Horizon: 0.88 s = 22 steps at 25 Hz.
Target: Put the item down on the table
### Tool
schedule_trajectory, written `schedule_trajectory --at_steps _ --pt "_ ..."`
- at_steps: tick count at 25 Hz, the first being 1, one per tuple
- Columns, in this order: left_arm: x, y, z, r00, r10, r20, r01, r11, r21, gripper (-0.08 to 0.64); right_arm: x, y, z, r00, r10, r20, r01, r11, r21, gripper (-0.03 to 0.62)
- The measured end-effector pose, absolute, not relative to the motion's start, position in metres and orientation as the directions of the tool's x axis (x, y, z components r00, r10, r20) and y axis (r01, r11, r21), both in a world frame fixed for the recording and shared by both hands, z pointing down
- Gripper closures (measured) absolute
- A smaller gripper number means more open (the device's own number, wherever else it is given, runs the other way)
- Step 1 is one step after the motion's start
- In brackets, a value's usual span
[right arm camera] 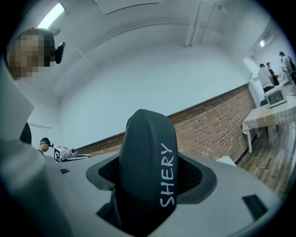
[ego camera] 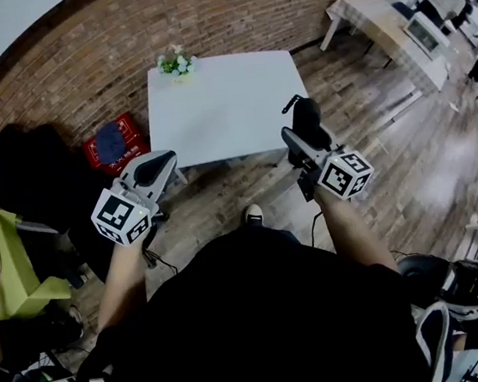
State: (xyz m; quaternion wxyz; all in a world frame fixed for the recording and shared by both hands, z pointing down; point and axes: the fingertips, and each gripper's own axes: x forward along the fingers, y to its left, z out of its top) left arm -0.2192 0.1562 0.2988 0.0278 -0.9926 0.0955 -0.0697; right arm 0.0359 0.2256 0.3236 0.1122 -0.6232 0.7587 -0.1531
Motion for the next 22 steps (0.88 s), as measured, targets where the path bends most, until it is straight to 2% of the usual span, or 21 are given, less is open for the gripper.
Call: schedule_trajectory --at_steps 22 --pt "-0.142 0.112 0.331 0.947 -0.251 0.199 -0.235 -0.967 -0.099 0.549 0.118 0.155 0.339 -0.259 -0.966 0.005 -0.886 0.235 -0.400 0.241"
